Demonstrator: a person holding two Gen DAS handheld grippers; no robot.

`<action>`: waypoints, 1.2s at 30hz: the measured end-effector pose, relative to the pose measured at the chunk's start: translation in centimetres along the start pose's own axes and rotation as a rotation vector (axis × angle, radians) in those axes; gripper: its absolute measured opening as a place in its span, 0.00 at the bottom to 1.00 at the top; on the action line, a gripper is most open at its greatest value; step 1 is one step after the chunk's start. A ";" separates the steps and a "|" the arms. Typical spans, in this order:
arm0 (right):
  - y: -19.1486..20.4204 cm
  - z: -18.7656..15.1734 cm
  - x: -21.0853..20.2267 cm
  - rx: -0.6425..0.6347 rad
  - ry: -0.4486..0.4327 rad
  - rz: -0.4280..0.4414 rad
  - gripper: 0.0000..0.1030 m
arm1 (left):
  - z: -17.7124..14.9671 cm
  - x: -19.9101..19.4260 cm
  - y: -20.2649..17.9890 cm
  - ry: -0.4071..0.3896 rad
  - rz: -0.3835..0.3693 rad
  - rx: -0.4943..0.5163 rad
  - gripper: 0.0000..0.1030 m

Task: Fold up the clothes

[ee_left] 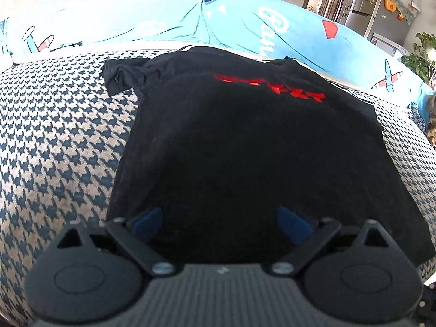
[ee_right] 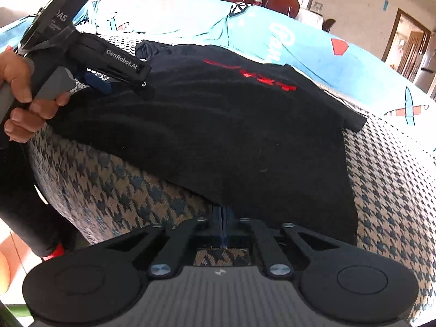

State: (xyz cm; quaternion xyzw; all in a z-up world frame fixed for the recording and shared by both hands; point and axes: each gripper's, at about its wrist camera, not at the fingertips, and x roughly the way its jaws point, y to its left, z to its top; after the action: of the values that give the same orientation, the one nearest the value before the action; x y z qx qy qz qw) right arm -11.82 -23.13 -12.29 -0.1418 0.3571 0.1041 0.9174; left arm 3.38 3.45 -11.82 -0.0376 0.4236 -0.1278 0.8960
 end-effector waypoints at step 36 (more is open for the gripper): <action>4.6 2.4 3.6 -0.054 -0.100 0.065 0.15 | 0.0 0.4 4.4 -0.007 0.198 -0.114 0.96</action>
State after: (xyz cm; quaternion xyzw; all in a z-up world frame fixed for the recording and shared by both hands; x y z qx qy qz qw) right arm -9.10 -17.73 -13.93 -0.1493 0.3123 0.1506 0.9260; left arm 4.44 7.62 -12.89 -0.0470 0.4288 -0.0141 0.9021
